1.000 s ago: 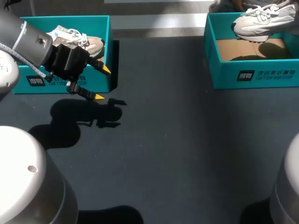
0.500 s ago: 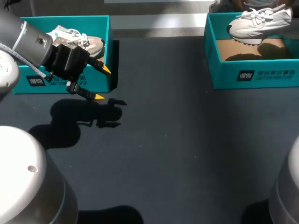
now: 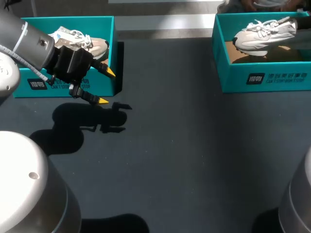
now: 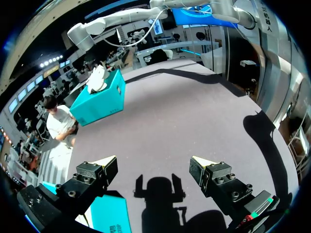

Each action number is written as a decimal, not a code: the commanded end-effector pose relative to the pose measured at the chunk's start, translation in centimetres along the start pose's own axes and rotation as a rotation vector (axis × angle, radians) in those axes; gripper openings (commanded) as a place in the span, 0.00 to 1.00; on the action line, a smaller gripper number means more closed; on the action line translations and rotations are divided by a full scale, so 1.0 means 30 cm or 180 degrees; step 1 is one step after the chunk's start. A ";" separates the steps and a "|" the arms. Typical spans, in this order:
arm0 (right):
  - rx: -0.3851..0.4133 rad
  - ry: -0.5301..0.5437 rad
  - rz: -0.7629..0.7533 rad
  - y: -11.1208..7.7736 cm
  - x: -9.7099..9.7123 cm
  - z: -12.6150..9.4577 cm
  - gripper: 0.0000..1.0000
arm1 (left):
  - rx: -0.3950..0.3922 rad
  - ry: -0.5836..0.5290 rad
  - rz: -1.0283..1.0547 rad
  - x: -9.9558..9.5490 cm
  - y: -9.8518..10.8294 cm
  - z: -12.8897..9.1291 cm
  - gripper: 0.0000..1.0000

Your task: Take the shoe out of the shoebox, open the shoe tongue, remove and reinsert the insole, then place the shoe into the shoebox

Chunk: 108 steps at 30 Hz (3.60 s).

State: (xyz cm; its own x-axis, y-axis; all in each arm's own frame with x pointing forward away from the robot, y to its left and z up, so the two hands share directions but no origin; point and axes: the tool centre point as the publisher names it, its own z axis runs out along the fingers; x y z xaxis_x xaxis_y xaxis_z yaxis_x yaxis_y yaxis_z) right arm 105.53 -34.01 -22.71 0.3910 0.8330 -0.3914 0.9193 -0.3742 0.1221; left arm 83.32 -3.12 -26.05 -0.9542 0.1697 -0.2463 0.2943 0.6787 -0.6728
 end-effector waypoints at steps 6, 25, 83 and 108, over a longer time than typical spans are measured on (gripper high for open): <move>-0.0033 0.0007 -0.0057 0.043 0.033 0.069 0.00 | -0.0011 0.0000 0.0000 0.002 -0.001 0.000 1.00; 0.0024 -0.0048 -0.0106 -0.033 0.066 0.141 0.00 | -0.0011 0.0000 0.0000 0.002 -0.001 0.000 1.00; -0.0116 0.0148 0.0123 -0.179 0.049 0.185 0.96 | -0.0011 0.0000 0.0000 0.002 -0.001 0.000 1.00; -0.0090 0.0248 0.0435 -0.295 0.037 0.077 1.00 | -0.0570 -0.0045 0.0778 -0.155 0.039 -0.105 1.00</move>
State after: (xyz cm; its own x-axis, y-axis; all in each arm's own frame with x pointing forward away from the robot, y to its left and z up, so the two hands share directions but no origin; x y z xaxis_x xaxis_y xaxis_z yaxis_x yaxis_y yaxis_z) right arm 97.75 -30.74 -26.36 0.5140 0.8044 -0.2980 0.8577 -0.4761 0.1943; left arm 86.00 -1.35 -24.22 -0.8770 0.2929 -0.3810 0.4687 0.6959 -0.5441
